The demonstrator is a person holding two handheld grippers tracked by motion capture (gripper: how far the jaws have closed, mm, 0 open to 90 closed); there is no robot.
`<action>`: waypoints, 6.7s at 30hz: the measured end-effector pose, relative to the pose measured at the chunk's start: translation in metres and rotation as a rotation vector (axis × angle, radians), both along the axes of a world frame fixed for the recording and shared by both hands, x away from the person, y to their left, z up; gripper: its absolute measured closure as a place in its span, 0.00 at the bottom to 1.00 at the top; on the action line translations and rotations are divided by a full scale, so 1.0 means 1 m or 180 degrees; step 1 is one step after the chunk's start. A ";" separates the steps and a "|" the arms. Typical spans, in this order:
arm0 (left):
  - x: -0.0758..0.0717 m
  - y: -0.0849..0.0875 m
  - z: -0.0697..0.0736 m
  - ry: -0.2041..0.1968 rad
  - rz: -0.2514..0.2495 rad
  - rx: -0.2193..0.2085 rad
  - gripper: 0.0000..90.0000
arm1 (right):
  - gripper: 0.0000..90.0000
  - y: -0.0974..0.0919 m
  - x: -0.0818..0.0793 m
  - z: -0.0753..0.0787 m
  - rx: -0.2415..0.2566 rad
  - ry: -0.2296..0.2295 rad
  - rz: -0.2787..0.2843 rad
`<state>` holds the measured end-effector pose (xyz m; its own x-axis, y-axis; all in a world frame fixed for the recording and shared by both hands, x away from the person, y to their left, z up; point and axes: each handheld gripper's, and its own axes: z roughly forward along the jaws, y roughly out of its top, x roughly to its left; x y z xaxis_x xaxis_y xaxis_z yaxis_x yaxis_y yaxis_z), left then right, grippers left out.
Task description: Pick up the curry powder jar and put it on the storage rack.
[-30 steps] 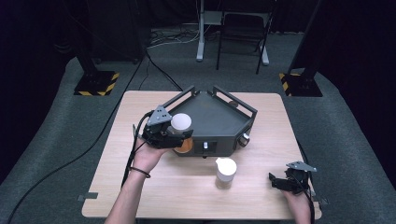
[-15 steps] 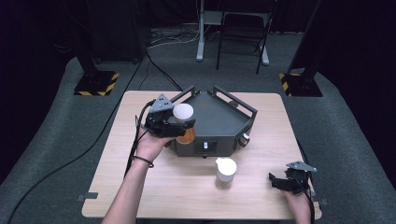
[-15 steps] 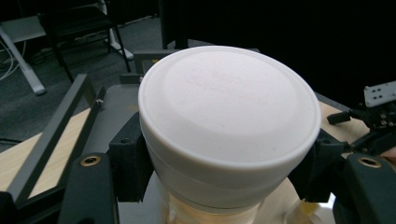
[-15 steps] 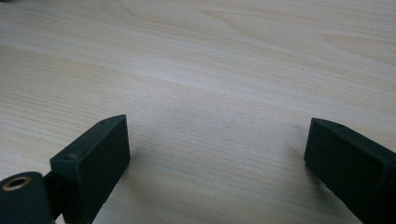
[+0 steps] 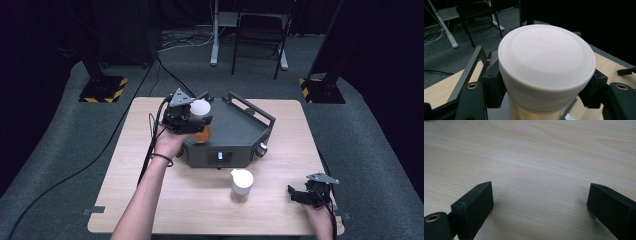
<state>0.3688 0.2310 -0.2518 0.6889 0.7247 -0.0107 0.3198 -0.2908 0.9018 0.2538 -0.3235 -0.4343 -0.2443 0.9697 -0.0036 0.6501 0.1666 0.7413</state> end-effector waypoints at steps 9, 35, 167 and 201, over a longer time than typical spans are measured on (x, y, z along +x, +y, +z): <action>0.013 -0.007 -0.012 0.0064 0.0106 -0.0029 0.37 | 0.06 0.000 0.000 0.000 0.0000 0.0000 0.0004; 0.026 -0.007 -0.021 0.0278 0.0195 -0.0049 0.34 | 0.06 0.000 0.000 0.000 0.0000 0.0000 0.0006; -0.092 0.103 -0.187 0.0794 0.1068 0.0544 0.07 | 0.06 0.000 0.000 0.000 -0.0001 -0.0002 0.0003; -0.091 0.100 -0.187 0.0846 0.1176 0.0547 0.01 | 0.06 0.000 0.000 0.000 0.0000 -0.0001 0.0004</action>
<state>0.2783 0.3308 -0.4383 0.3748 0.9271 -0.0100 0.6425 -0.2519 0.7237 0.2539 -0.3234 -0.4344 -0.2456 0.9694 -0.0038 0.6497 0.1675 0.7415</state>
